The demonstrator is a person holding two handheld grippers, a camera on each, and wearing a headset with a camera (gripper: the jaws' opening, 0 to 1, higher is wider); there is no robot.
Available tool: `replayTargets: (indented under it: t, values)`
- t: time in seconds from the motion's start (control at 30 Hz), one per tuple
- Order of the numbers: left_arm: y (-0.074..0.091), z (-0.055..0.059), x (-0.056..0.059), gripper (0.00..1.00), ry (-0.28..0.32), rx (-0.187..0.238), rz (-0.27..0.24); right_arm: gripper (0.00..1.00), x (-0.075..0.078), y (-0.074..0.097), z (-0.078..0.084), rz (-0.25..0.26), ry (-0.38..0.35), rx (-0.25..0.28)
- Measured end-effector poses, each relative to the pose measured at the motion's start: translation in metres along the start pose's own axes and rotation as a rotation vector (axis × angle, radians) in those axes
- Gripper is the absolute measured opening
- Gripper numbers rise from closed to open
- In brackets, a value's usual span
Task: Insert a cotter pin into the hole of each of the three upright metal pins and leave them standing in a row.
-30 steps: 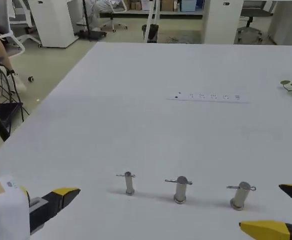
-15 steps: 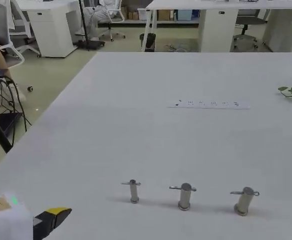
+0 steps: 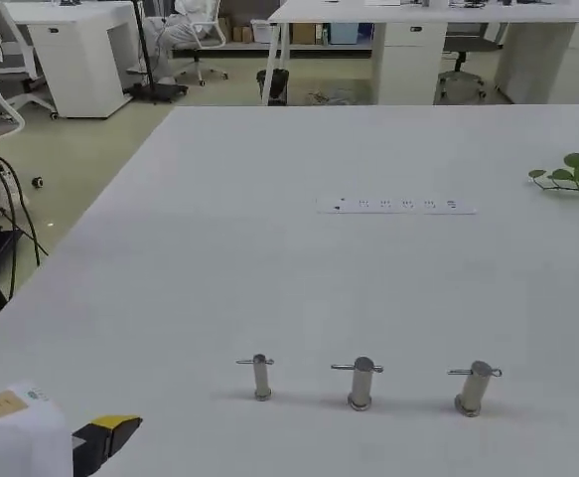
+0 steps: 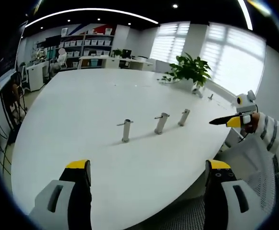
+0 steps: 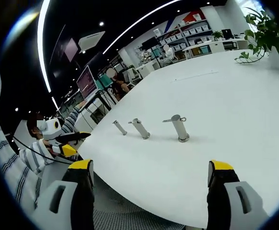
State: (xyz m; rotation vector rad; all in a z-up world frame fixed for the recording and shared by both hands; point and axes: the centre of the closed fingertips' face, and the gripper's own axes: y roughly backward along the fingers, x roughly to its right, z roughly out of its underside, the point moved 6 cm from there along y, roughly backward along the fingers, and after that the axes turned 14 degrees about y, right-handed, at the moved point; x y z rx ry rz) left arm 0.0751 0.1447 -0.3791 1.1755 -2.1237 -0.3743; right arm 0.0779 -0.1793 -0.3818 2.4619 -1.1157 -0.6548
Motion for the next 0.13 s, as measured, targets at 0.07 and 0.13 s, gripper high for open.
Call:
replayTargets:
  t: [0.07,0.13]
  values:
    - [-0.0006,0.0005,0.0006,0.99,-0.004,-0.010,0.001,0.98,-0.0010,0.0002,0.0004,0.005,0.008,-0.014]
    - [-0.0013,0.0007,0.0011,0.99,0.005,-0.013,0.007,0.98,-0.0025,0.0004,0.0001,0.008,0.012,-0.021]
